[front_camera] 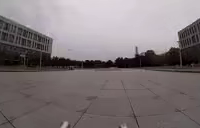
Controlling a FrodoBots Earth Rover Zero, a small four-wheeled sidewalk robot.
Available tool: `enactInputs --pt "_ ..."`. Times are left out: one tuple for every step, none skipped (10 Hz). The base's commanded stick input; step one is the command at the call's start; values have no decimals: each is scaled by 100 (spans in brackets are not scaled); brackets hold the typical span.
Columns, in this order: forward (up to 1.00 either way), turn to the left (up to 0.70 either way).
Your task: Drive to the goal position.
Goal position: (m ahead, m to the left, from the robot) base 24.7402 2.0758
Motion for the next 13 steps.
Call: enactInputs --pt "5 0" --pt "5 0" --pt "5 0" --pt "5 0" --pt "5 0" --pt "5 0" --pt "5 0" --pt "5 0" --pt "5 0" --pt "5 0" --pt "5 0" --pt "5 0" --pt "5 0"
